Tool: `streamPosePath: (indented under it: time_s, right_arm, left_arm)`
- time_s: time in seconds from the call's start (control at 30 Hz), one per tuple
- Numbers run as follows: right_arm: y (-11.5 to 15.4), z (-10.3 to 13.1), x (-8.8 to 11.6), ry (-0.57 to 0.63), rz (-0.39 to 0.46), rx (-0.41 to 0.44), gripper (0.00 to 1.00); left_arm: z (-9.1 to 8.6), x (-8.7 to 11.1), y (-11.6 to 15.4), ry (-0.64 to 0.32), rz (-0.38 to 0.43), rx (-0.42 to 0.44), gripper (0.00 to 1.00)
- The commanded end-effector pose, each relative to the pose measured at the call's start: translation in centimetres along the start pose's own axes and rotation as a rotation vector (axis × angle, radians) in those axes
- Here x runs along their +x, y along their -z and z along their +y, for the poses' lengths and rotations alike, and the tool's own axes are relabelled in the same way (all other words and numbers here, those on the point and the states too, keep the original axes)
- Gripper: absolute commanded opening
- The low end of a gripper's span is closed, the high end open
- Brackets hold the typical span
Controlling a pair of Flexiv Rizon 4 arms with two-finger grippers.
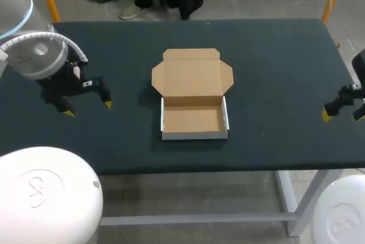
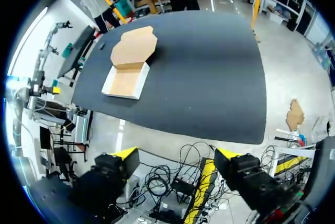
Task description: Assemble the packaging by folding the flat box into shape, placing the metal phone stand inside, and closing the box properly
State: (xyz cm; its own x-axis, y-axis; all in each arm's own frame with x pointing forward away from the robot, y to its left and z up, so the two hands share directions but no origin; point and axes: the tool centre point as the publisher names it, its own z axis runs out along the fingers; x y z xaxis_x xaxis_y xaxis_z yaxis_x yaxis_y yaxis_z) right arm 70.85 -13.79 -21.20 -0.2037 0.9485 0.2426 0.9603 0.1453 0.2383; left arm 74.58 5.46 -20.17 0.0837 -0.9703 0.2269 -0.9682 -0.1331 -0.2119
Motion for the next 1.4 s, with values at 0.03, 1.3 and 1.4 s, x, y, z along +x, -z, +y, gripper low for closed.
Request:
streamPosePath:
  time_s: [0.03,1.3,1.4]
  right_arm:
    - [-0.1,0.0,0.0,-0.007,-0.006,-0.008,1.0]
    - [-0.1,0.0,0.0,-0.012,-0.006,-0.012,1.0]
    - [-0.1,0.0,0.0,-0.012,-0.006,-0.012,1.0]
  left_arm:
    - [-0.2,0.1,-0.2,0.003,-0.006,0.002,1.0]
    - [-9.9,-4.8,-11.9,0.048,-0.066,-0.031,1.0]
    - [-10.8,-5.7,-12.7,0.06,-0.077,-0.036,1.0]
